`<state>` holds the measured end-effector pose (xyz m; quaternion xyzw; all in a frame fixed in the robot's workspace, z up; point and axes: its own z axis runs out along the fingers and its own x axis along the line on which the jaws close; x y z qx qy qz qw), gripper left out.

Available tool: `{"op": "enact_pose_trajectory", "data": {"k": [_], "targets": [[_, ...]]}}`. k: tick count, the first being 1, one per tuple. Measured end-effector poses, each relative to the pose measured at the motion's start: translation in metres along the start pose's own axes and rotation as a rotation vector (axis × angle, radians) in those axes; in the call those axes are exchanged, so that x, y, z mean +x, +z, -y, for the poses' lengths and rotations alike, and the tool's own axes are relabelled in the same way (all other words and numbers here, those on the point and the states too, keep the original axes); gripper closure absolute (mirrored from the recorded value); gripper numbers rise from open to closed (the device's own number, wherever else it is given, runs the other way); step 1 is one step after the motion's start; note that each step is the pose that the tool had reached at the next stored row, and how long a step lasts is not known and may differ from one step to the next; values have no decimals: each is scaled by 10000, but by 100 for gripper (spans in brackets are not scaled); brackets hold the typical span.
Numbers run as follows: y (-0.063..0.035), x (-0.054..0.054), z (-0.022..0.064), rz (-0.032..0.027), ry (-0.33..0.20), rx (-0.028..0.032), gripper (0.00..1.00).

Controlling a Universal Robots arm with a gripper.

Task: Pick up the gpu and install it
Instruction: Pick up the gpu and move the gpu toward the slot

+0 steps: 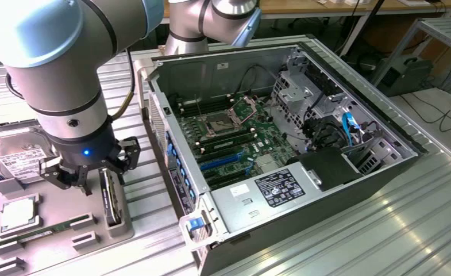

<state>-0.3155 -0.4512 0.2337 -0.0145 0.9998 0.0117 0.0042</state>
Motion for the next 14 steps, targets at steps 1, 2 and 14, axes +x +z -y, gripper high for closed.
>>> {"op": "enact_pose_trajectory", "data": {"k": [1, 2, 14], "targets": [[14, 0, 0, 1, 21, 0, 40], [27, 0, 1, 1, 44, 1, 40], [105, 1, 3, -3, 112, 1, 40]]}}
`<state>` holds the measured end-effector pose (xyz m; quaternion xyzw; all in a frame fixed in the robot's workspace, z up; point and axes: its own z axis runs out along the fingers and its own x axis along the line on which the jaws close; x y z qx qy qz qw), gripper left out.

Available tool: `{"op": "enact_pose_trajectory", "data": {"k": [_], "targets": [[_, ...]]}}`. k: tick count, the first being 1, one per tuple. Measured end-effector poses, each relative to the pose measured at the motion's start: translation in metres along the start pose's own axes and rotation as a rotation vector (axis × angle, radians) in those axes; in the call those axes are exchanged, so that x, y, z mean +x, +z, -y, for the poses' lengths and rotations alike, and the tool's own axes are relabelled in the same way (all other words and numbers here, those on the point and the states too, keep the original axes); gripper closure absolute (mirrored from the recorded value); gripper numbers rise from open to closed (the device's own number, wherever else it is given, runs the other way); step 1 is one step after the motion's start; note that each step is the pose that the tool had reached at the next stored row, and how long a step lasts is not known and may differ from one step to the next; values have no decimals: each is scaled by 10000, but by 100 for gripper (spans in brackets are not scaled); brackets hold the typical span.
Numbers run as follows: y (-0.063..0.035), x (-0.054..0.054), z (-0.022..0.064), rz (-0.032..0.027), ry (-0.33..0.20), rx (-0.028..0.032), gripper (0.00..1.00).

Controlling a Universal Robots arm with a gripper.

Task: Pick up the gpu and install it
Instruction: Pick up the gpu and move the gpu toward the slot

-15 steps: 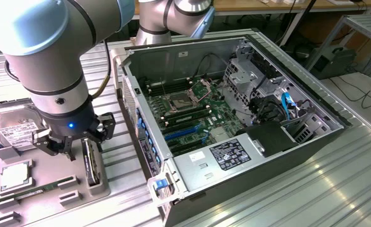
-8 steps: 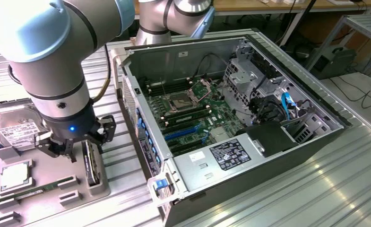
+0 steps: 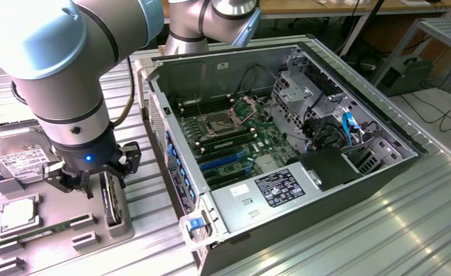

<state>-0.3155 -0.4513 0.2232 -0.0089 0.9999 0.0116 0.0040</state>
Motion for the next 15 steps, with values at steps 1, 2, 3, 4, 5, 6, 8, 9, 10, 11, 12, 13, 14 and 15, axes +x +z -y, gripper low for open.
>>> {"op": "enact_pose_trajectory", "data": {"k": [1, 2, 3, 4, 5, 6, 8, 9, 10, 11, 12, 13, 14, 15], "targets": [[0, 0, 0, 0, 0, 0, 40], [0, 0, 0, 0, 0, 0, 40], [0, 0, 0, 0, 0, 0, 40], [0, 0, 0, 0, 0, 0, 40], [0, 0, 0, 0, 0, 0, 40], [0, 0, 0, 0, 0, 0, 40], [0, 0, 0, 0, -1, 0, 48], [0, 0, 0, 0, 0, 0, 54], [0, 0, 0, 0, 0, 0, 54], [0, 0, 0, 0, 0, 0, 61], [0, 0, 0, 0, 0, 0, 61], [0, 0, 0, 0, -1, 0, 61], [0, 0, 0, 0, 0, 0, 61], [0, 0, 0, -1, 0, 1, 61]]}}
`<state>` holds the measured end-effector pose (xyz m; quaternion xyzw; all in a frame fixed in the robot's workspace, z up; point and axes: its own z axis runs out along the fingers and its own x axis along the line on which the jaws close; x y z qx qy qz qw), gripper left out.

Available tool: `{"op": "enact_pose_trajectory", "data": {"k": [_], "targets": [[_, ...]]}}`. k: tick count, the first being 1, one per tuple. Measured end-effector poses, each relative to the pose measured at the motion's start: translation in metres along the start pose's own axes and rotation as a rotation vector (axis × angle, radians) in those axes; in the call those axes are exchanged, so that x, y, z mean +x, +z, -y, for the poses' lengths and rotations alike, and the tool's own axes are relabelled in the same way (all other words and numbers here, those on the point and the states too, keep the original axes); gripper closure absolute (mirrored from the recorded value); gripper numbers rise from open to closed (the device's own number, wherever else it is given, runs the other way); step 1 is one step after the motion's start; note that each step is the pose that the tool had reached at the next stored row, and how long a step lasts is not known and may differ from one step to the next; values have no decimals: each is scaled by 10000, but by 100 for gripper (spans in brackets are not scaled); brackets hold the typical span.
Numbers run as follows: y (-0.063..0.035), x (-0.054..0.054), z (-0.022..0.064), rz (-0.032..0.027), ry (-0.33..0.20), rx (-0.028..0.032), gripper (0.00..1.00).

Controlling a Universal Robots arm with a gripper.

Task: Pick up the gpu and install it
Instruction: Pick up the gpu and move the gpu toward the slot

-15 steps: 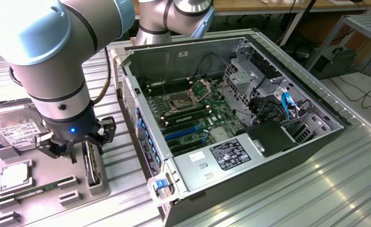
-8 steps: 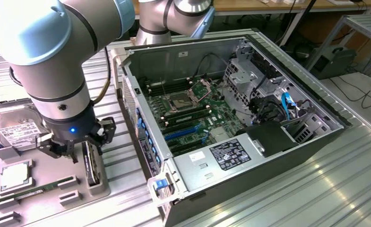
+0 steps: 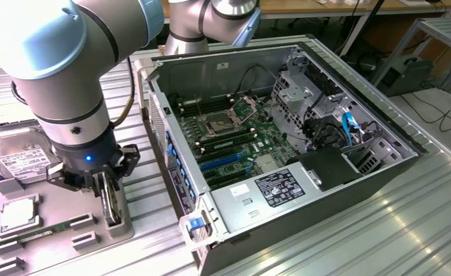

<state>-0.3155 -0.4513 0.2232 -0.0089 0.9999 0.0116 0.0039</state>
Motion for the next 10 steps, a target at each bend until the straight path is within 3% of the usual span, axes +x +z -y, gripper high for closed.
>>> {"op": "enact_pose_trajectory", "data": {"k": [10], "targets": [[1, 0, 0, 1, 0, -1, 61]]}}
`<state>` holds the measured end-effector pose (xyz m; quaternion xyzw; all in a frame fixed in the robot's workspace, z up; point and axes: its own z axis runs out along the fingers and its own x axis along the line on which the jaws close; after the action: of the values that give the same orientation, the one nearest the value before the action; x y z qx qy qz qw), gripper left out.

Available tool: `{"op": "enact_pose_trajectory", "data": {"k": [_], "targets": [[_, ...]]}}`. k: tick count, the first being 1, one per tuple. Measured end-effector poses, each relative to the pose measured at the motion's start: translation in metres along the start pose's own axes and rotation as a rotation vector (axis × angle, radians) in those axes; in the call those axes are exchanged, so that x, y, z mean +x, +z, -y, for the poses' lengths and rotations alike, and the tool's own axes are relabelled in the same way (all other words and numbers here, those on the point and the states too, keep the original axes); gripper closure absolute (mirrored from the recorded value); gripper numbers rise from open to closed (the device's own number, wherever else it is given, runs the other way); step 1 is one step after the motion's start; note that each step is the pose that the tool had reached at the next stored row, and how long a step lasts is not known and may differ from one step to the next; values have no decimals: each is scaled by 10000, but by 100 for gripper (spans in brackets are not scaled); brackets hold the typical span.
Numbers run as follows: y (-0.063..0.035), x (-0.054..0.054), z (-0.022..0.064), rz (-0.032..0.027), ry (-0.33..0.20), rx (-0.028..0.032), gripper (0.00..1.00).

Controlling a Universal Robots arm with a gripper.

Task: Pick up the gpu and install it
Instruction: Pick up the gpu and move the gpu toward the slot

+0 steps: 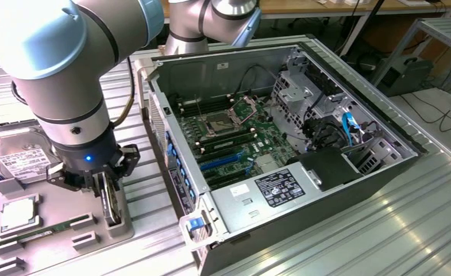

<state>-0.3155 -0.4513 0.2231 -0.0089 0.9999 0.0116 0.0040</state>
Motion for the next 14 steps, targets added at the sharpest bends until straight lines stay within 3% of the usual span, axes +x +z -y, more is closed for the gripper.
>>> {"op": "enact_pose_trajectory", "data": {"k": [2, 5, 14], "targets": [[0, 0, 0, 0, 0, 0, 60], [0, 0, 0, 0, 0, 1, 47], [4, 1, 56, -1, 1, 6, 47]]}}
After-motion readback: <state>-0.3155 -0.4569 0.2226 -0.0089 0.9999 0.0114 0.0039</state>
